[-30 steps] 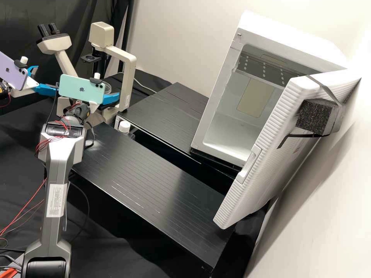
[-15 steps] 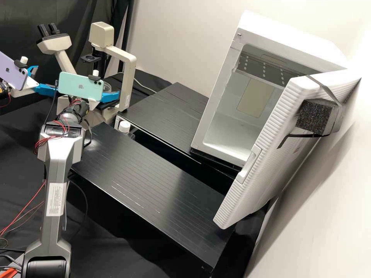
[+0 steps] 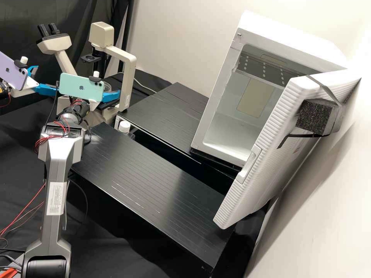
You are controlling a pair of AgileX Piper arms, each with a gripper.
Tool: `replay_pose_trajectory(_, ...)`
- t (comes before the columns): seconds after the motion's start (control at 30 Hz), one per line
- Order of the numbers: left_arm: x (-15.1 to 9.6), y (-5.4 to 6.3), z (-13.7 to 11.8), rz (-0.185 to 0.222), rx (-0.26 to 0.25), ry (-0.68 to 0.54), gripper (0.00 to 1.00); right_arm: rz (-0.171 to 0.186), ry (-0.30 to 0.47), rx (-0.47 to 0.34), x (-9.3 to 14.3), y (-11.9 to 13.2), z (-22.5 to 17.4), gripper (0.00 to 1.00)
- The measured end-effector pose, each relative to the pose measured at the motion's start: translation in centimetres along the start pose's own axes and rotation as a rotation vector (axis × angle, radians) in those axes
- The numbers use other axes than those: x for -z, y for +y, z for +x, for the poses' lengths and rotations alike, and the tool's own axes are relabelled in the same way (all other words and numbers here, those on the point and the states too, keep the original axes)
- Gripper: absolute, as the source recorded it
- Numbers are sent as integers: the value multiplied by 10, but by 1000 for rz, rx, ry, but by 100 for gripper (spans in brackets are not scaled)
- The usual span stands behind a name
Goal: Return the petri dish to the incubator.
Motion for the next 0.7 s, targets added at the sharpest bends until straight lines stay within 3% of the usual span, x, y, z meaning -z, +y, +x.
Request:
replay_pose_trajectory(0.47,0,0,0,0,0,0,100,-20,-14,25,2,1,1,0)
replay_pose_trajectory(0.7,0,0,0,0,0,0,100,-13,-24,23,4,4,2,0)
